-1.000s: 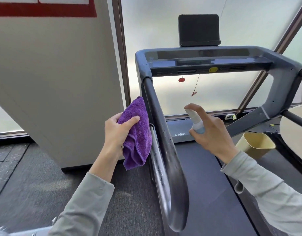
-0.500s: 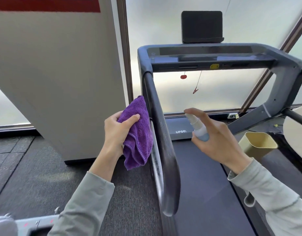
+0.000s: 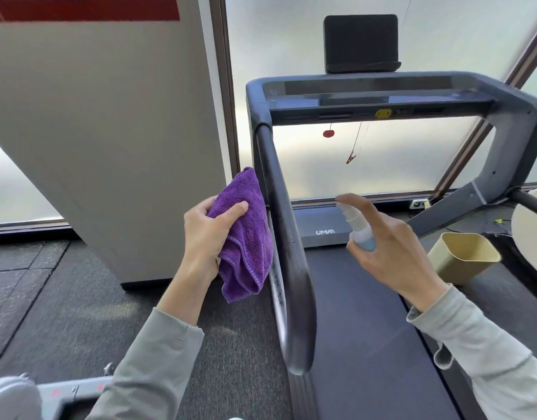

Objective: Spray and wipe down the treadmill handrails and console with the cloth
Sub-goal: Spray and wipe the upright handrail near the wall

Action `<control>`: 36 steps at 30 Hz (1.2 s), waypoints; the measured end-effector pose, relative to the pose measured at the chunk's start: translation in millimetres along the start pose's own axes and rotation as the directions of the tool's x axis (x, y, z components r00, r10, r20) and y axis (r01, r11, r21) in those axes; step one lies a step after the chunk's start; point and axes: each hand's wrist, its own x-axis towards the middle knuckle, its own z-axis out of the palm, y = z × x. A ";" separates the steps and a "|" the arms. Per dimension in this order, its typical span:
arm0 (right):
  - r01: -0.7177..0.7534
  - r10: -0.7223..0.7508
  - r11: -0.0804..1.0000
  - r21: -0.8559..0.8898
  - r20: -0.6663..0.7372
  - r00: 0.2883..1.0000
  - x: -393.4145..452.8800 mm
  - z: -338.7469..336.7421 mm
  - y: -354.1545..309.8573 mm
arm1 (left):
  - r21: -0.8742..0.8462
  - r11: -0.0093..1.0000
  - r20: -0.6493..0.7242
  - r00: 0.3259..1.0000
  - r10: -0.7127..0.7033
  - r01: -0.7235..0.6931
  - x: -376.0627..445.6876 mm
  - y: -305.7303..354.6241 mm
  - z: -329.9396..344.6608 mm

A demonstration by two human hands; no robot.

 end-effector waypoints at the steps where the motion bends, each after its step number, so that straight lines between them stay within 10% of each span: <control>1: -0.015 0.015 0.999 0.036 -0.008 1.000 0.7 0.9 0.9 | -0.006 1.000 0.008 1.000 0.001 -0.001 -0.3 -0.4 0.4; 19: -0.024 0.047 0.975 0.221 -0.099 0.994 20.4 15.6 0.4 | -0.009 0.999 0.370 0.928 0.046 -0.046 -21.9 -10.4 40.5; 25: 0.023 0.013 0.971 0.240 -0.149 0.989 27.1 15.6 5.6 | 0.408 0.864 0.248 0.946 0.208 -0.296 -17.7 -16.7 52.8; 36: 0.075 -0.033 0.955 0.286 -0.149 0.988 40.5 23.4 15.6 | 0.445 0.848 0.216 0.953 0.210 -0.288 -3.5 -31.7 75.3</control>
